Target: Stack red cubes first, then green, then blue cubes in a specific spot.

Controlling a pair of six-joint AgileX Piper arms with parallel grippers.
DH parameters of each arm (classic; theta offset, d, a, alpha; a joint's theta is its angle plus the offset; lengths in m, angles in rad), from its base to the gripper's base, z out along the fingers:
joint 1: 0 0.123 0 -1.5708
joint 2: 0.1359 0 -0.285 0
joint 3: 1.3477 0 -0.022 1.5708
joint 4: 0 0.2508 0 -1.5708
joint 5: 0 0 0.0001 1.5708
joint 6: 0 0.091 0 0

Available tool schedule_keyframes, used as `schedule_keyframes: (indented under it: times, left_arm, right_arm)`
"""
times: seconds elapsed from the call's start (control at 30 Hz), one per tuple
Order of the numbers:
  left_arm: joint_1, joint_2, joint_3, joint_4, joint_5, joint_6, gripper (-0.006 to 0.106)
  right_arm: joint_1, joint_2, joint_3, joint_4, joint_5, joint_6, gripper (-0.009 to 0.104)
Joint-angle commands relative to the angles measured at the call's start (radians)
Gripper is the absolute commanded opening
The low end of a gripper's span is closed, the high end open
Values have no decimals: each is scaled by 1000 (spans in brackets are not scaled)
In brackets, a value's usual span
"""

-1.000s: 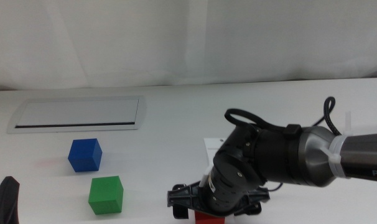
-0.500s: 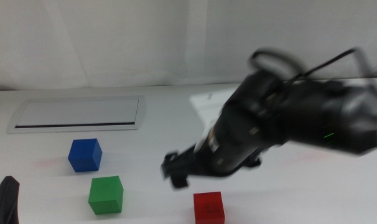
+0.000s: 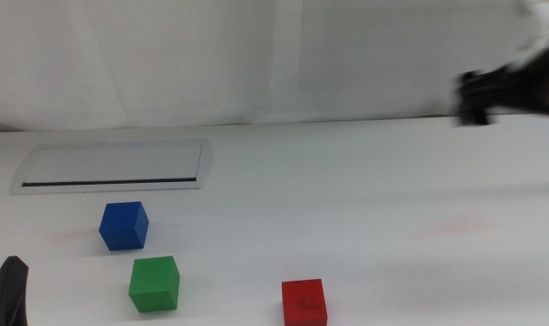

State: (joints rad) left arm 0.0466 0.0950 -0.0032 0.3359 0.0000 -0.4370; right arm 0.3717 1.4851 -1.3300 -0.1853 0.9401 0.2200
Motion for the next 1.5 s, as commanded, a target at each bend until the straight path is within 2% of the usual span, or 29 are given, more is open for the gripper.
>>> schedule_keyframes:
  times: [0.0, 0.07, 0.1, 0.17, 0.37, 0.47, 0.87, 1.07, 1.13, 1.27, 1.33, 1.37, 1.47]
  left_arm:
    - [-6, -3, 40, -3, -15, 2, 90]
    - [-6, -3, 40, -3, -15, 2, 90]
    - [-6, -3, 40, -3, -15, 2, 90]
    - [-6, -3, 40, -3, -15, 2, 90]
    - [-6, -3, 40, -3, -15, 2, 90]
    - [-6, -3, 40, -3, -16, 2, 90]
    - [-6, -3, 17, -3, -123, -71, 89]
    - [-6, 4, -96, -5, 64, -161, 89]
    - [-6, 44, -190, -12, 194, -158, 89]
    - [-6, 139, -306, -18, 273, -105, 89]
    - [-6, 195, -352, -57, 281, -47, 89]
    - [-6, 257, -396, -150, 296, 26, 89]
    - [-6, 352, -467, -284, 396, 137, 89]
  right_arm:
    - [-116, -30, -4, 38, 21, -116, 92]
    - [-202, -47, -4, 82, 21, -179, 90]
    - [-286, -63, -4, 147, 25, -252, 87]
    - [-348, -80, -4, 212, 26, -316, 84]
    - [-378, -144, -4, 449, 94, -572, 82]
    - [-364, -186, -4, 515, 127, -615, 82]
    - [-225, -354, -4, 520, 243, -696, 82]
    - [-189, -356, -4, 522, 257, -698, 82]
    - [-189, -356, -4, 522, 251, -715, 82]
    - [-189, -356, -4, 524, 239, -731, 82]
    - [-189, -356, -4, 530, 239, -736, 82]
    - [-189, -356, -4, 530, 233, -743, 82]
    - [-189, -354, -4, 530, 222, -743, 82]
